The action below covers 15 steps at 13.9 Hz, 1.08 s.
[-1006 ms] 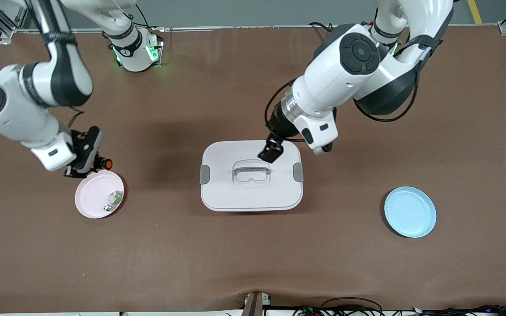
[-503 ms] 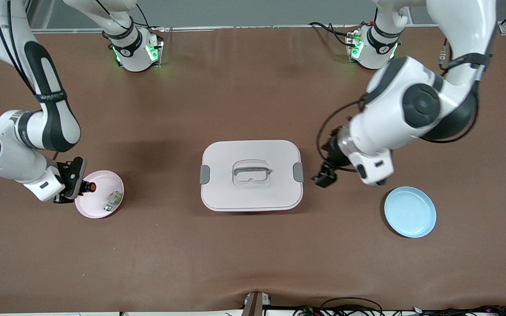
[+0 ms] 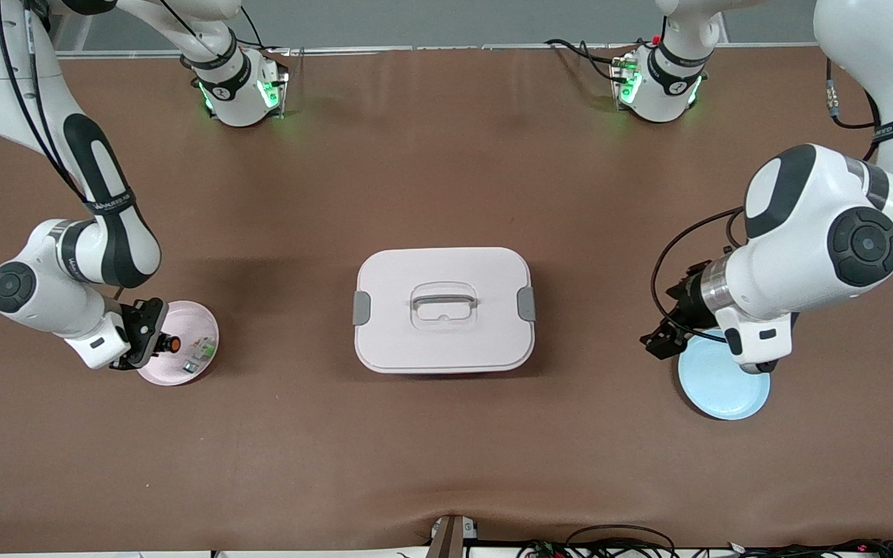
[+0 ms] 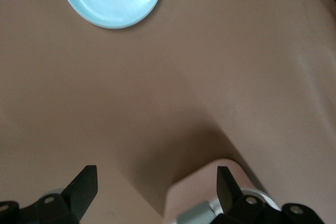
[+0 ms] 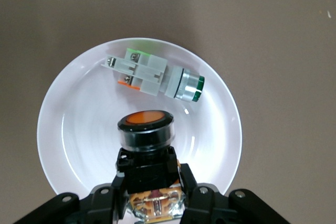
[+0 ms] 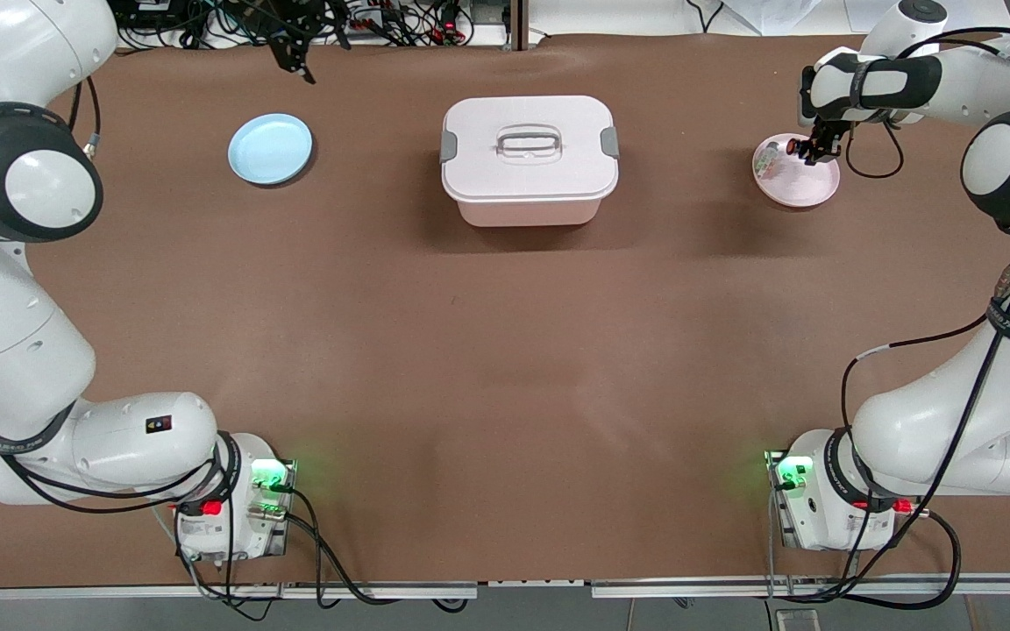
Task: Transfer orange switch to right arm and place
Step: 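Lower the switch onto the pink plate while the left gripper withdraws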
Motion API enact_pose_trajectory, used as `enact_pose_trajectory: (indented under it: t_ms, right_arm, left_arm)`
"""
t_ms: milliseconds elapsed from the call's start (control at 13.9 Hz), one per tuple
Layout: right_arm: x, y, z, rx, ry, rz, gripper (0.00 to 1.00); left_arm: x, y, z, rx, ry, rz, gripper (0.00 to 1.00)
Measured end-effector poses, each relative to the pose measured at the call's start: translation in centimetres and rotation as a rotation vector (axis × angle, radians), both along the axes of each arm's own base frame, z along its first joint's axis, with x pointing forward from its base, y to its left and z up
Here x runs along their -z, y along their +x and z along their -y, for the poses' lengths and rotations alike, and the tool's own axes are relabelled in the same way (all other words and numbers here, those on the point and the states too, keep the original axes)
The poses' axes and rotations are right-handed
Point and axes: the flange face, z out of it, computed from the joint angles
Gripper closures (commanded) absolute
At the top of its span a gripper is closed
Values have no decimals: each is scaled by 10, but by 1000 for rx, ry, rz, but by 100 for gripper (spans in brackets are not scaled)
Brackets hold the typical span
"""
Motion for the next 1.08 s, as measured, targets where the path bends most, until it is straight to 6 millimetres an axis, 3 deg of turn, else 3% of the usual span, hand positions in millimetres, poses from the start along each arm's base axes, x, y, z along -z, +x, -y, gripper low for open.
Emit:
enact_pose_trajectory:
  t_ms: [431, 862, 1006, 1078]
  right_arm:
    - [18, -5, 3, 56, -63, 20, 100]
    - [40, -8, 2, 43, -68, 24, 100]
    - [42, -8, 1, 42, -68, 21, 100]
    - [43, -9, 1, 41, -68, 19, 88]
  left_arm:
    - [-3, 5, -73, 257, 78, 4, 0]
    - [-34, -19, -150, 503, 126, 14, 0]
    - [-43, -30, -162, 565, 145, 9, 0]
    - [-47, -36, -165, 593, 149, 7, 0]
